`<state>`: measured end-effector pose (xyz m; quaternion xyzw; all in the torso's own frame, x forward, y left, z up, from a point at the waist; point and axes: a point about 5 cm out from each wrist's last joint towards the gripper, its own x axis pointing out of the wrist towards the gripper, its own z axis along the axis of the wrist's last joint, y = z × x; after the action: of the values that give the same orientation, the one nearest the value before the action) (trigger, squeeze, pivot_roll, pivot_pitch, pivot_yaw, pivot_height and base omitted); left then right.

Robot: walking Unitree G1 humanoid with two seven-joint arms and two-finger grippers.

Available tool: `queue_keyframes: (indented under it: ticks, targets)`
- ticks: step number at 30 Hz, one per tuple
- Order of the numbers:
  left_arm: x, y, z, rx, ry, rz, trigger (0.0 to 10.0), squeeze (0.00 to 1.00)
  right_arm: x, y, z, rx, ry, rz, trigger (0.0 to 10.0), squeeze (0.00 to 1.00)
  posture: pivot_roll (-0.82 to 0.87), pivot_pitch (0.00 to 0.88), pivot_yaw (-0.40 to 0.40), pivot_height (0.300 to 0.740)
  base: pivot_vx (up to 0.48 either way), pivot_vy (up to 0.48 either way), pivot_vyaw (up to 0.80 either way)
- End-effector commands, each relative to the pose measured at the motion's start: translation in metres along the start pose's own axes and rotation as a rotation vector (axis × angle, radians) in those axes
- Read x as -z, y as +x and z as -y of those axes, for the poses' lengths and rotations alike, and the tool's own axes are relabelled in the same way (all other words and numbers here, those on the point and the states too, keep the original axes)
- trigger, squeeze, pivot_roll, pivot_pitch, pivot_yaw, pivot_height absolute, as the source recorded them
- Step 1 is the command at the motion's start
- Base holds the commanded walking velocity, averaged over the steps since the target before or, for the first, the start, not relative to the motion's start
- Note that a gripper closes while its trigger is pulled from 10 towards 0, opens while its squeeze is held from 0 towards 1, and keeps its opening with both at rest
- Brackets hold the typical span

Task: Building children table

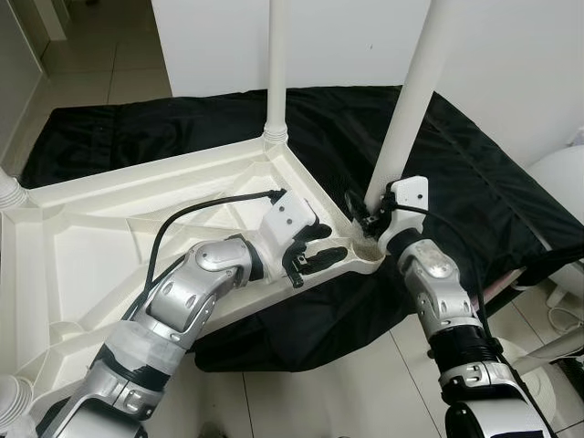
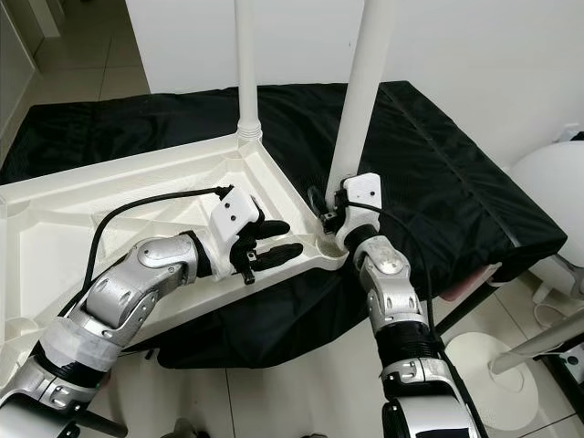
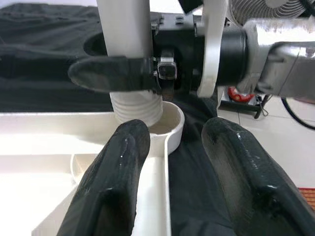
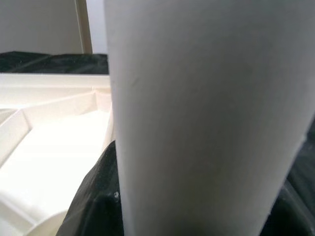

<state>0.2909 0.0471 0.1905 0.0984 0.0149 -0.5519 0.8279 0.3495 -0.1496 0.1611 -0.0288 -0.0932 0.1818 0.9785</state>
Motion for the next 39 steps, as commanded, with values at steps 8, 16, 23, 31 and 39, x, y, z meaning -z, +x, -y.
queue_keyframes:
  ticks: [8, 16, 23, 31, 39]
  targets:
    - [0.005, -0.003, -0.008, -0.167, -0.077, -0.062, 10.0, 0.0, 0.018, -0.013, 0.001, 0.003, 0.028, -0.041, 10.0, 0.0, 0.06, 0.07, -0.045, 0.74, 0.0, 0.0, 0.0]
    - [0.004, -0.003, -0.01, -0.177, -0.094, -0.063, 10.0, 0.0, 0.026, -0.028, 0.004, -0.02, -0.004, -0.049, 10.0, 0.0, 0.05, 0.077, -0.036, 0.74, 0.0, 0.0, 0.0]
    - [0.002, -0.003, -0.011, -0.174, -0.107, -0.064, 10.0, 0.0, 0.037, -0.039, 0.005, -0.061, -0.07, -0.084, 10.0, 0.0, 0.05, 0.08, -0.029, 0.74, 0.0, 0.0, 0.0]
    - [0.0, -0.003, -0.014, -0.186, -0.114, -0.056, 10.0, 0.0, 0.041, -0.039, -0.002, -0.128, -0.091, -0.086, 10.0, 0.0, 0.05, 0.077, -0.026, 0.74, 0.0, 0.0, 0.0]
    - [-0.002, -0.003, -0.015, -0.191, -0.118, -0.048, 10.0, 0.0, 0.041, -0.033, -0.01, -0.171, -0.099, -0.062, 10.0, 0.0, 0.05, 0.08, -0.028, 0.74, 0.0, 0.0, 0.0]
